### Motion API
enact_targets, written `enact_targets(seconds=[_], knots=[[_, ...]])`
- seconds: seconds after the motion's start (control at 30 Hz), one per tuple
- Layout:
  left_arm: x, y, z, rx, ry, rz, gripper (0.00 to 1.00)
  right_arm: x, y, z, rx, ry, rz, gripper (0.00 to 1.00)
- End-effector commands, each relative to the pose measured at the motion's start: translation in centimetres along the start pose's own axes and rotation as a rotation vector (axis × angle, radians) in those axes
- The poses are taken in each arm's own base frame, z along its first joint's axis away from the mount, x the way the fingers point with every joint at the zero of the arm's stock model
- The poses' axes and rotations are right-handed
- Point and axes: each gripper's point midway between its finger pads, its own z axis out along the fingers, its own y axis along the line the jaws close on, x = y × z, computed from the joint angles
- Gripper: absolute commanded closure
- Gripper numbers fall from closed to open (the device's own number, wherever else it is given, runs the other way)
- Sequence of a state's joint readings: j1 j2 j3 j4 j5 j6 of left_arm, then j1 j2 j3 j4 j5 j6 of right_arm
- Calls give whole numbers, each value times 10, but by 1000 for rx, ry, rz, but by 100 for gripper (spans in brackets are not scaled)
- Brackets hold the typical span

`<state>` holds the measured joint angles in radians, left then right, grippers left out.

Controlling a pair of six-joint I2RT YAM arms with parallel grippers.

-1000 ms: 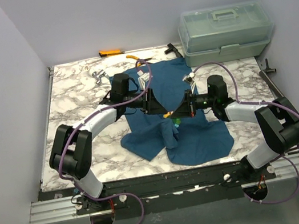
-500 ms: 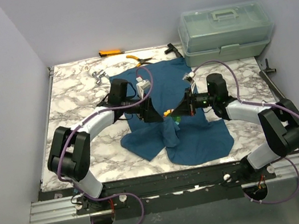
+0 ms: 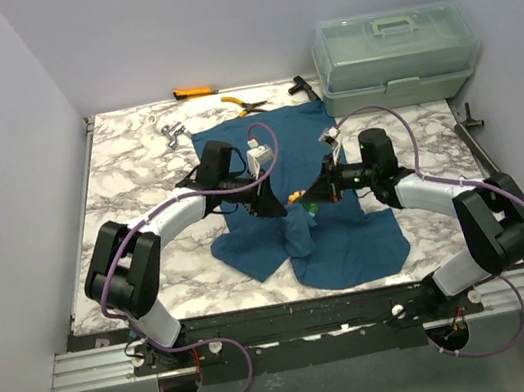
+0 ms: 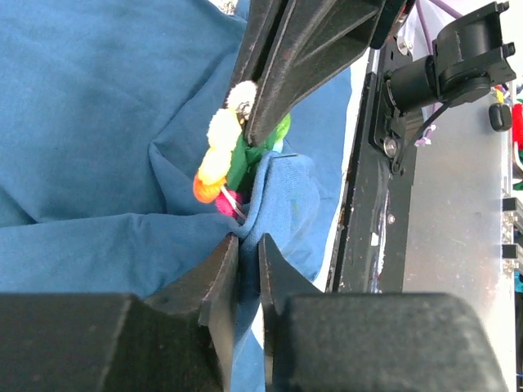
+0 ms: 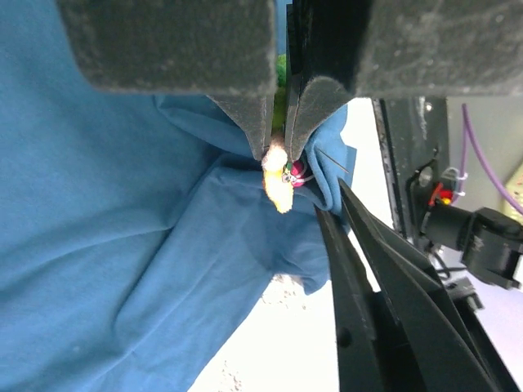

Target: Remove the brooch from the garment

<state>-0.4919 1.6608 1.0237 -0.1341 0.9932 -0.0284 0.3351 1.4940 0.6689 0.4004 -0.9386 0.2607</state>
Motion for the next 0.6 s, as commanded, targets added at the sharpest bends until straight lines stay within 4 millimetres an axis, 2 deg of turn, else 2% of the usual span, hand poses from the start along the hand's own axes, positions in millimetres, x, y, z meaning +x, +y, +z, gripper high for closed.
enact_targets(seconds=[0.0,0.3,0.57], knots=[[-8,-8,-3,18,-13,43,88,10,-19,6,85,52,-48,99],[-3,-12,-7,23,-12,38,90,19,-52,7,213,104,-86,100],[8,1,-14,3,2,41,88,-1,-62,5,285,84,-103,100]])
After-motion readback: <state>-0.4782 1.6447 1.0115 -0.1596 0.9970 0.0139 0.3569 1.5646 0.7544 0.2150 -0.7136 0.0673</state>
